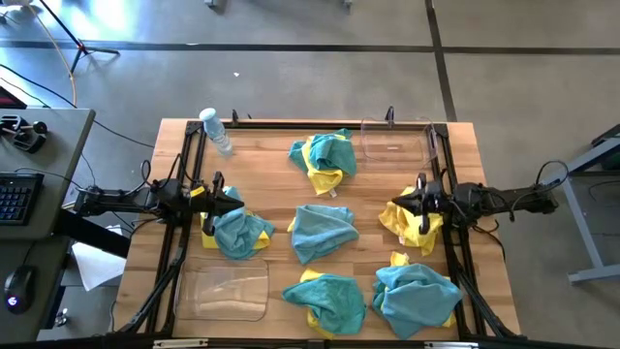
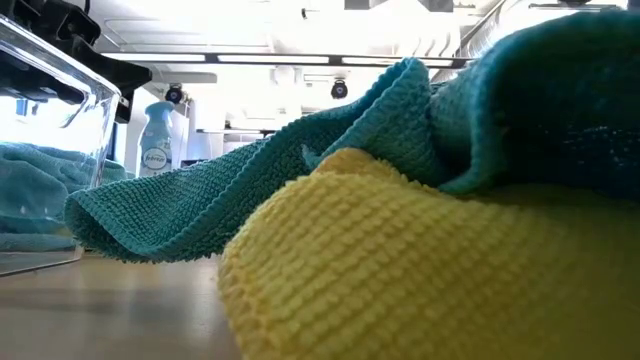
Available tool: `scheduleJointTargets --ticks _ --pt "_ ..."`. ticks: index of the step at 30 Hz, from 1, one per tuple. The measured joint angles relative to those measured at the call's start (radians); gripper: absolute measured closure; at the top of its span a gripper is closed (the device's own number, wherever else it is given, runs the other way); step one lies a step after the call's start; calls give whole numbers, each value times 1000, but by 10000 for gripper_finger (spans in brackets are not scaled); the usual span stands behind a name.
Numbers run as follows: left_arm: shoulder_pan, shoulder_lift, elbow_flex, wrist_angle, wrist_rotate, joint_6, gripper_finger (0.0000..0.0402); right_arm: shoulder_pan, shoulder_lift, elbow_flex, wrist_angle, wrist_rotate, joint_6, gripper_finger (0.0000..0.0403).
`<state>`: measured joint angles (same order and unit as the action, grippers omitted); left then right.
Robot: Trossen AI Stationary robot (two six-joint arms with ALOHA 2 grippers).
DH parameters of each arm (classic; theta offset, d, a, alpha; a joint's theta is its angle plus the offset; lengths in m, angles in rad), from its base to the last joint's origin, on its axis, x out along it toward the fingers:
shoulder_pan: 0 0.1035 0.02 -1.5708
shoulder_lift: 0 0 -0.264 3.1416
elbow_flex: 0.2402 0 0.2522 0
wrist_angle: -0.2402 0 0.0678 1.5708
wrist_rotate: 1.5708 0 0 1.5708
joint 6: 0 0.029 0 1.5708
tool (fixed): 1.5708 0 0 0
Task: Sort microfiber towel by color & place in baskets
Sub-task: Put the yellow microfiber towel into the top transparent bin
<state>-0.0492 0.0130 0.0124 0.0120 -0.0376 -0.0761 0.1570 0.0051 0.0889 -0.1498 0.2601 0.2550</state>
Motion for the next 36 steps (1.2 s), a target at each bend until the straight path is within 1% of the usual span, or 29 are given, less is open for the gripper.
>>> scheduleJointTargets --ticks 3,5,8,10,14,17,19,22,26,30,33,36 --pt "0 0 0 0 0 0 401 1 3 0 92 48 28 402" --pt "0 0 0 0 0 0 401 0 13 19 142 103 2 402" --pt "0 0 0 0 0 0 401 0 57 107 148 189 -19 402" --pt "0 0 0 0 0 0 401 0 111 188 112 241 -20 403" --pt "0 0 0 0 0 0 401 0 283 397 -76 323 -8 403" --pt "0 0 0 0 0 0 401 0 435 569 -295 417 124 403" --pt "0 0 0 0 0 0 401 -1 536 684 -455 448 221 403" --pt "0 0 0 0 0 0 401 0 675 857 -709 439 325 403" --pt "0 0 0 0 0 0 401 0 842 1047 -1042 382 440 403" --pt "0 0 0 0 0 0 401 0 970 1159 -1321 267 512 395" --pt "0 0 0 0 0 0 401 0 1033 1179 -1427 155 505 377" --pt "0 0 0 0 0 0 401 0 1058 1151 -1405 75 426 347"
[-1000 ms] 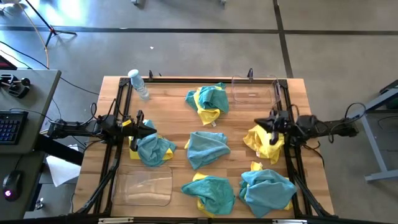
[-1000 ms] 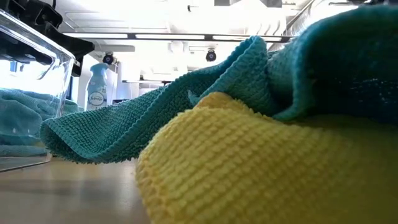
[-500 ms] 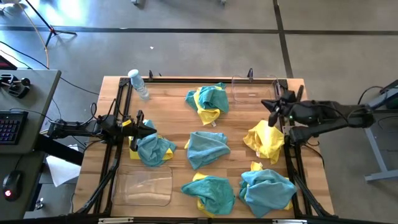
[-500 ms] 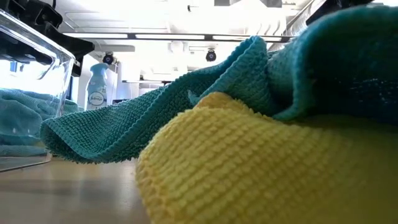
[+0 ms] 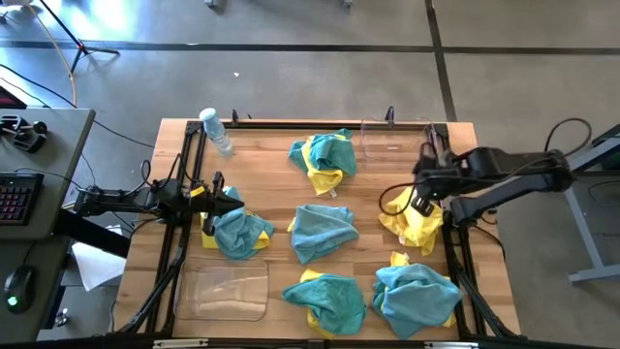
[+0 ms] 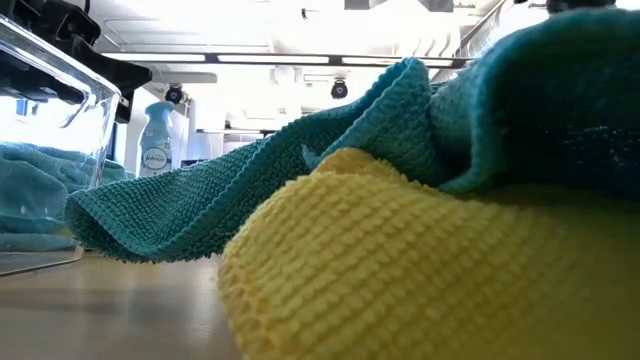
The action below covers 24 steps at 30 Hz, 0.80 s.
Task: Sort microfiber towel by color & place in baskets
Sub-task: Put the yellow microfiber towel into the top transparent bin
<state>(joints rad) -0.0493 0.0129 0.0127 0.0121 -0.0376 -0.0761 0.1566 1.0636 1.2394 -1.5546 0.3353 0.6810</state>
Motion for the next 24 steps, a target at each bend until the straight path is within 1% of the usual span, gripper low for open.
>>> scheduleJointTargets --ticks 3,6,9,14,16,19,20,22,24 --pt "0 0 0 0 0 0 401 0 26 -49 -11 -79 -92 311" --pt "0 0 0 0 0 0 401 0 48 -121 -13 -128 -172 273" --pt "0 0 0 0 0 0 401 1 56 -204 21 -154 -250 235" --pt "0 0 0 0 0 0 401 1 56 -336 129 -187 -296 188" --pt "0 0 0 0 0 0 401 1 56 -386 168 -217 -298 175" --pt "0 0 0 0 0 0 401 1 56 -466 218 -255 -284 167" --pt "0 0 0 0 0 0 401 1 57 -489 236 -259 -283 167" --pt "0 0 0 0 0 0 401 2 64 -500 278 -232 -294 168" --pt "0 0 0 0 0 0 401 -4 73 -512 312 -235 -294 173"
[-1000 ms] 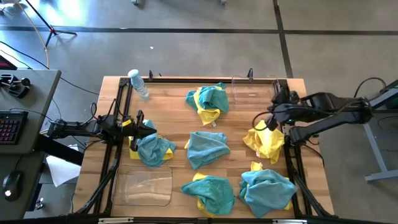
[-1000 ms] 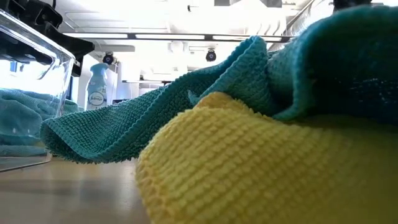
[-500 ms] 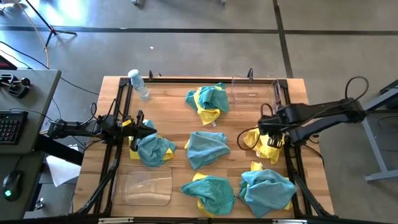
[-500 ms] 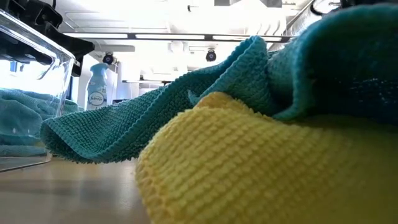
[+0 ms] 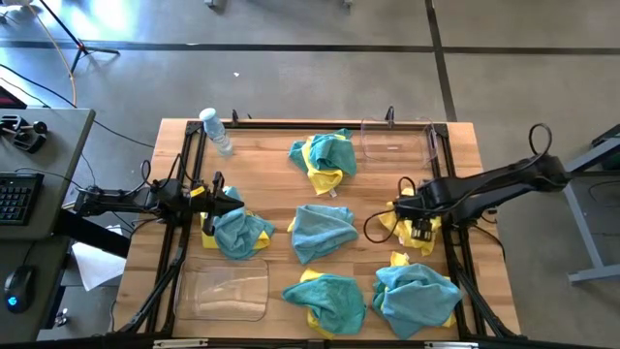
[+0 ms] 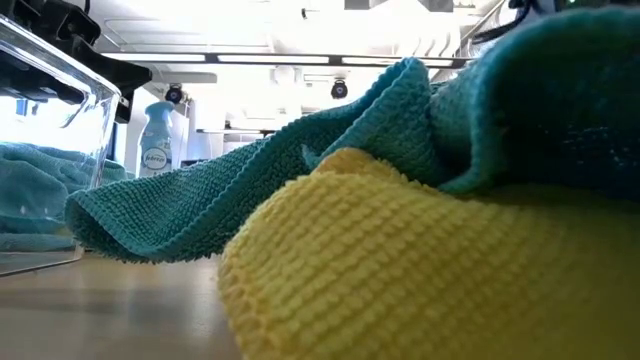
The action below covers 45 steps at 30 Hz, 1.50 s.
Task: Sort microfiber towel by color & place in baskets
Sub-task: Put the yellow microfiber towel into the top transparent bin
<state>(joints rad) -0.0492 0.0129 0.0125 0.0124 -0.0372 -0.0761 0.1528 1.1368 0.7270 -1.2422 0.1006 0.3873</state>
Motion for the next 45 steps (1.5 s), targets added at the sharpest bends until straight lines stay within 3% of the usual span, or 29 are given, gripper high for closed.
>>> scheduleJointTargets --ticks 5,10,12,18,24,37,41,45 --pt "0 0 0 0 0 0 401 -5 24 -15 16 -15 -7 231" --pt "0 0 0 0 0 0 401 -5 28 -18 11 -24 -6 358" --pt "0 0 0 0 0 0 401 -5 24 -11 3 -26 -3 390" --pt "0 0 0 0 0 0 401 -3 14 104 -101 11 41 399" --pt "0 0 0 0 0 0 401 0 12 357 -248 93 88 401" --pt "0 0 0 0 0 0 401 -3 12 941 -301 517 145 402" --pt "0 0 0 0 0 0 401 -27 13 1058 -243 690 83 402" --pt "0 0 0 0 0 0 401 -107 14 1109 -105 779 -58 403"
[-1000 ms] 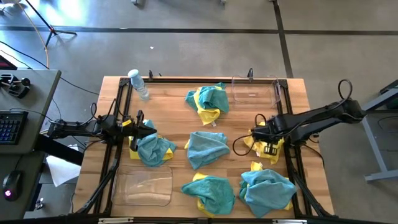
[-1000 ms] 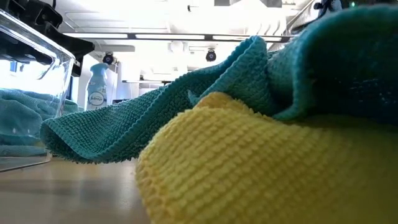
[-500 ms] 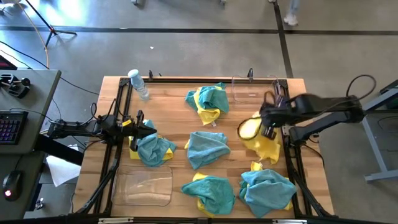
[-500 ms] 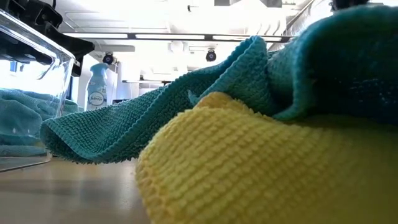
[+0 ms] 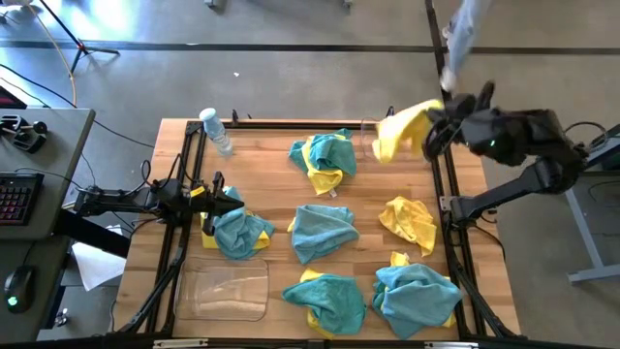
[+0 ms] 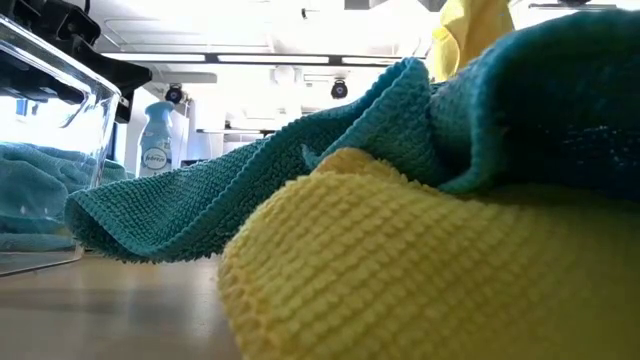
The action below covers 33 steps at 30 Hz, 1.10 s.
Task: Sort microfiber towel by color & place in baskets
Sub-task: Put the yellow microfiber towel into the top transparent bin
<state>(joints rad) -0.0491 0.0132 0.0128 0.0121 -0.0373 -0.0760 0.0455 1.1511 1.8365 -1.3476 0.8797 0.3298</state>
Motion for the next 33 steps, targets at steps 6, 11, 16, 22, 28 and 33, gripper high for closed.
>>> scheduleJointTargets --ticks 6,11,16,22,28,33 --pt "0 0 0 0 0 0 401 -185 1 -34 150 -20 -175 403" --pt "0 0 0 0 0 0 401 -345 1 -137 213 -108 -211 403" --pt "0 0 0 0 0 0 401 -469 2 -276 355 -191 -281 403" --pt "0 0 0 0 0 0 401 -549 2 -398 507 -290 -291 403" --pt "0 0 0 0 0 0 401 -590 2 -502 384 -315 -129 403" --pt "0 0 0 0 0 0 401 -622 2 -533 260 -332 47 403"
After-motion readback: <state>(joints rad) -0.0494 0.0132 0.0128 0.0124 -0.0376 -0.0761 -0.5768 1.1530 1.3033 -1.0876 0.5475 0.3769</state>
